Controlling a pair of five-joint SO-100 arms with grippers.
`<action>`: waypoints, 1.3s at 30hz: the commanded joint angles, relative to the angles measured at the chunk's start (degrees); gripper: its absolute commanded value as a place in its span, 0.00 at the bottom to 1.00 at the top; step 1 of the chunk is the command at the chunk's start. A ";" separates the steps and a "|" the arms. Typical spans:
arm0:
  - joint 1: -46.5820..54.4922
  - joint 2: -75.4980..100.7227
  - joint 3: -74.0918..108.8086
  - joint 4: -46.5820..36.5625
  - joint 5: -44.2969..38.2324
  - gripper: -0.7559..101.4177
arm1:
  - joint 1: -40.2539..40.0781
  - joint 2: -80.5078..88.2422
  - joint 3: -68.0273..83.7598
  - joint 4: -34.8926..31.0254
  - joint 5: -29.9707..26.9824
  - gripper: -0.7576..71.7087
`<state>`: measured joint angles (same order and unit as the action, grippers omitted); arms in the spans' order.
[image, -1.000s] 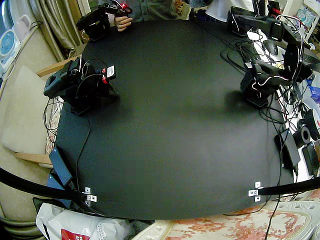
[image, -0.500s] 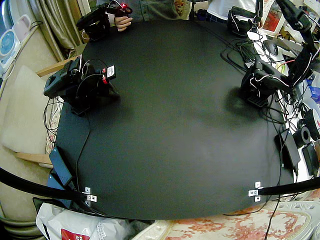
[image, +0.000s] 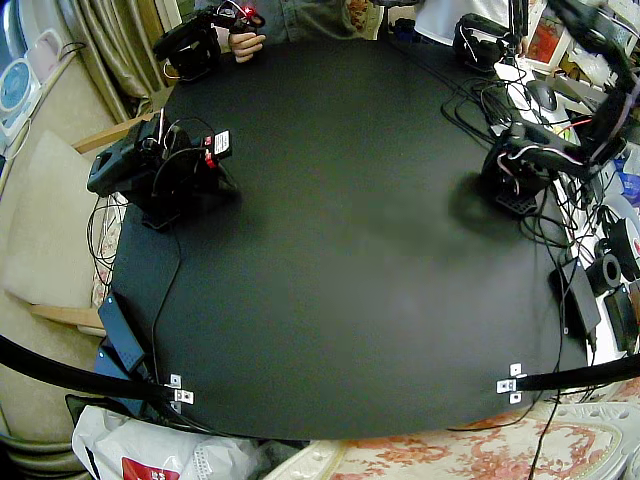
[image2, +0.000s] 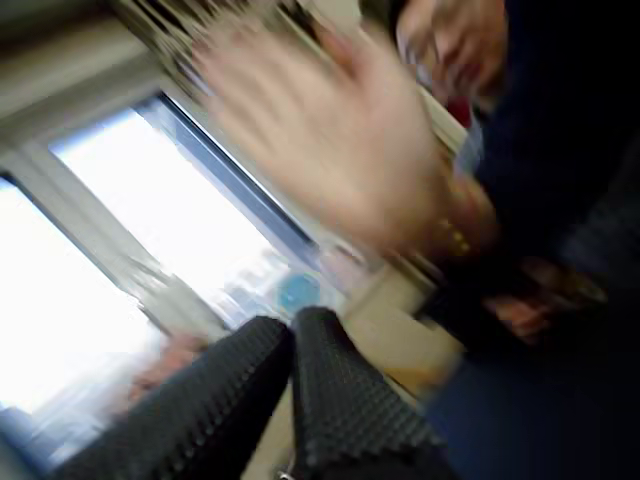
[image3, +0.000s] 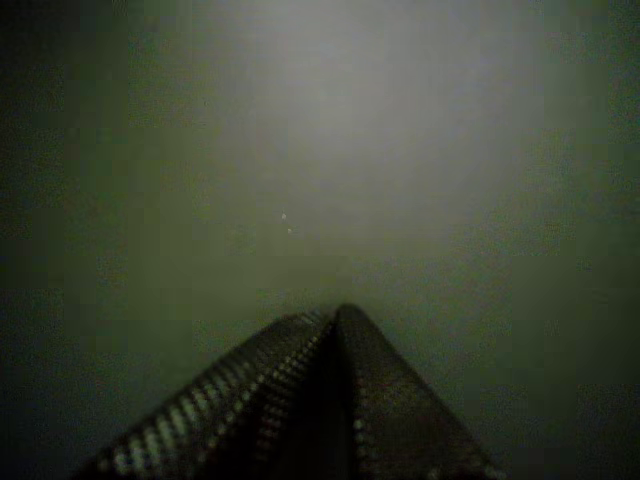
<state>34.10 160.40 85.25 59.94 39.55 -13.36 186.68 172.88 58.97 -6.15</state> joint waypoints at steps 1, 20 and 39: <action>6.94 10.02 18.28 -5.54 10.55 0.02 | -0.09 0.88 -0.62 0.00 -0.35 0.01; -45.62 -10.99 -4.83 4.48 -40.25 0.01 | 0.26 0.88 -0.62 -0.09 0.18 0.01; -38.23 -10.81 9.76 14.50 -54.84 0.01 | -2.37 0.88 -0.62 -0.53 -2.37 0.01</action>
<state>-6.24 149.59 92.20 74.88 -13.27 -14.68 186.50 172.88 58.97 -7.65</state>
